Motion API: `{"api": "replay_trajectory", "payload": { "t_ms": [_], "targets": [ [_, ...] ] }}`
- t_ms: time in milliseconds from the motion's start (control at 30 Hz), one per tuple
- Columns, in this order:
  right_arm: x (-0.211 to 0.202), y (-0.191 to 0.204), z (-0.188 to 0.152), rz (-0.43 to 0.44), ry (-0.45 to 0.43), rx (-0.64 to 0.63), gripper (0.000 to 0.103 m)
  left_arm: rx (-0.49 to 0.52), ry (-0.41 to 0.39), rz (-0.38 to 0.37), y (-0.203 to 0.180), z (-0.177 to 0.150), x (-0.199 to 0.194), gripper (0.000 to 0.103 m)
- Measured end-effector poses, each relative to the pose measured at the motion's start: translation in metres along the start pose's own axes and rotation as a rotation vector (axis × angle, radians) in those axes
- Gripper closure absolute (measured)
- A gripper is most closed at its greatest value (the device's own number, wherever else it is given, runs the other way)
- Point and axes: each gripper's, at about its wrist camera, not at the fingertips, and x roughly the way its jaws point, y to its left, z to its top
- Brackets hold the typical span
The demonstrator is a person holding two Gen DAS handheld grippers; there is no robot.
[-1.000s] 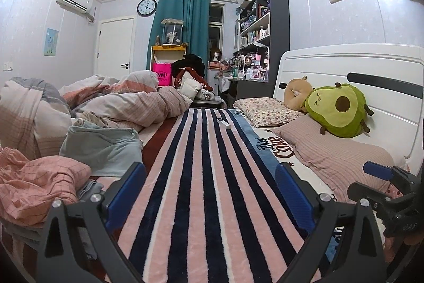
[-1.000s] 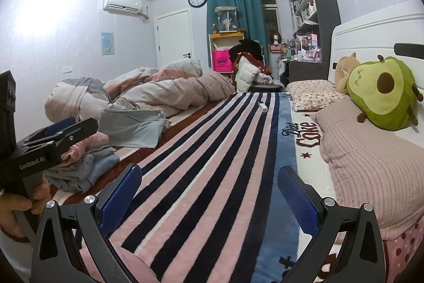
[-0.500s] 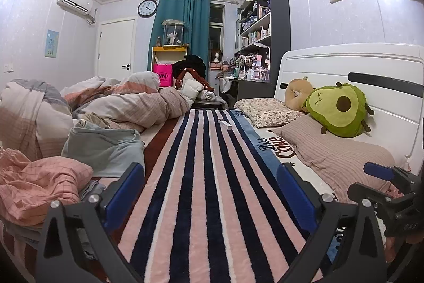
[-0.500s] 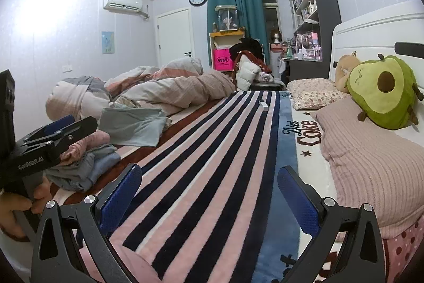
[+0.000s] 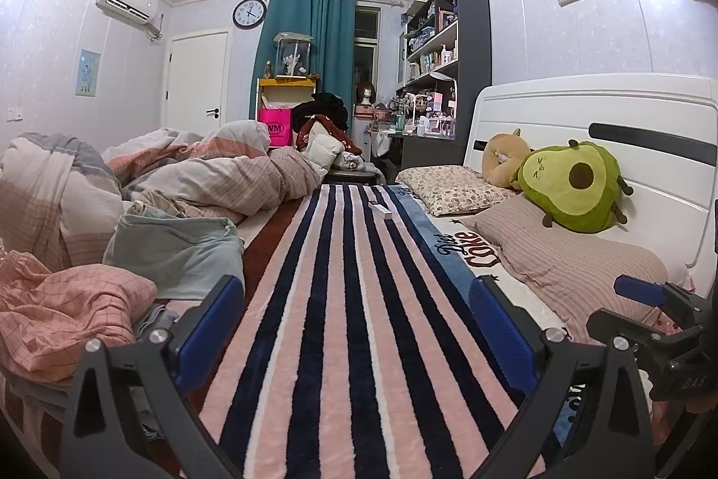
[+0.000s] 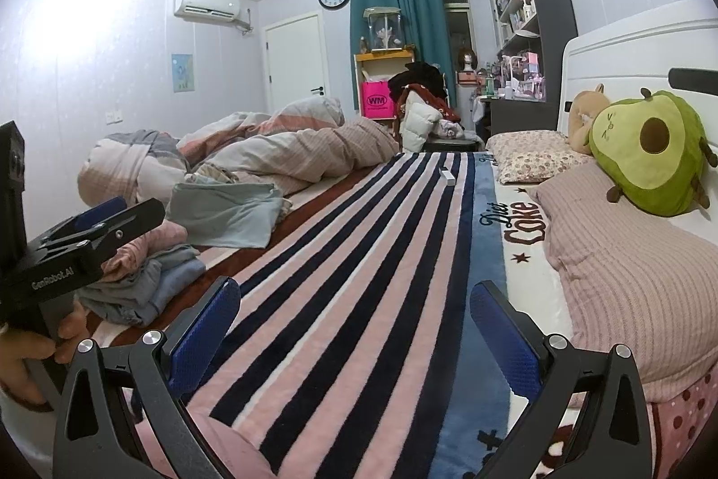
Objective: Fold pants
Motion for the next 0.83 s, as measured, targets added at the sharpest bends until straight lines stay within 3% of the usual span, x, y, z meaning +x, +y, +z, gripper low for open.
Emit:
{"api": "replay_trajectory", "payload": {
  "t_ms": [833],
  "targets": [
    [-0.003, 0.0015, -0.0003, 0.003, 0.006, 0.005, 0.001, 0.005, 0.007, -0.005, -0.0045, -0.0021, 0.0017, 0.003]
  ]
}}
